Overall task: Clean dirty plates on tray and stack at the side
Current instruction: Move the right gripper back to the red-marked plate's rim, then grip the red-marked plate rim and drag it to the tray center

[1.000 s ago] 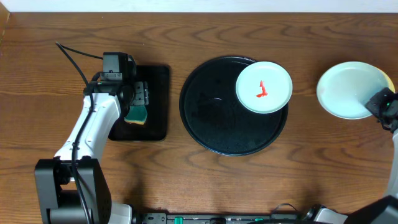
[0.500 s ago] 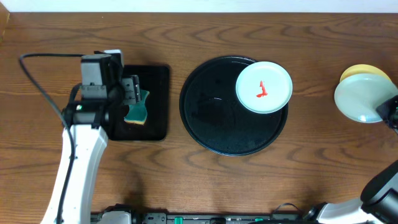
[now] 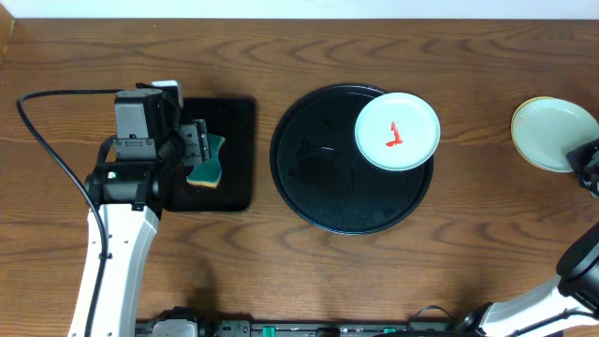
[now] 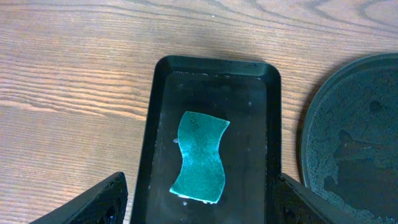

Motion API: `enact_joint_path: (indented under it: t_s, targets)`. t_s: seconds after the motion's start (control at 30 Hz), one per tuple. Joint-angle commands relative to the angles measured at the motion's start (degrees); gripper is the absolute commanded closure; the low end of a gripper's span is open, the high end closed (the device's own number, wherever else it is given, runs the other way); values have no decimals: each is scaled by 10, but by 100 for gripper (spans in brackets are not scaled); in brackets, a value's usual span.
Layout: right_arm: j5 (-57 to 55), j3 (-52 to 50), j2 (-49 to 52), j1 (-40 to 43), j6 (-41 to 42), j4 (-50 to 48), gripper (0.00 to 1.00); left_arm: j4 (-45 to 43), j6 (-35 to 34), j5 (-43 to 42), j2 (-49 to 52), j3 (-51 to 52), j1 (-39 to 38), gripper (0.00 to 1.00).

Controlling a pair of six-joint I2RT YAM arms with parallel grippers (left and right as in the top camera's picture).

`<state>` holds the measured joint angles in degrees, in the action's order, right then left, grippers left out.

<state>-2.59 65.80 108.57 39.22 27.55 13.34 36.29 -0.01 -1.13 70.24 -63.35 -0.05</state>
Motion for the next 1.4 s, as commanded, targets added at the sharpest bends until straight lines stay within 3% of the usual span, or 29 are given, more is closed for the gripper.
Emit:
enact_joint_path:
  t_s: [0.0, 0.03, 0.17, 0.27, 0.37, 0.57, 0.73, 0.87, 1.07, 1.17, 1.37]
  targets:
    - [-6, 1, 15, 8, 18, -10, 99, 4, 1, 6, -5, 1, 1, 24]
    - [-5, 1, 16, 8, 18, -13, 99, 4, 1, 6, -5, 1, 1, 24]
    - [18, 3, 15, 8, 17, -21, 68, 4, 1, 6, -5, 1, 1, 24]
    - [77, 16, 9, 9, 9, -13, 64, 6, 1, 6, -5, 1, 1, 24]
    - [123, 32, -10, 7, 9, 3, 52, 12, 1, 6, -5, 1, 1, 24]
    - [170, 60, -89, -28, -4, 55, 53, 14, 1, 6, -5, 1, 1, 24]
    - [164, 60, -142, -121, -50, 99, 54, 14, -3, 2, -5, 1, 1, 24]
    - [116, 60, -130, -225, -64, 132, 51, 16, -12, 2, -5, 1, 1, 24]
    - [-54, 60, -92, -357, -68, 143, 37, 32, -12, 2, -5, 1, 1, 24]
    - [-81, 60, -72, -388, -68, 143, 32, 41, -12, 2, -5, 1, 1, 24]
    - [-74, 60, -32, -403, -57, 156, 33, 40, -12, 2, -5, 1, 1, 24]
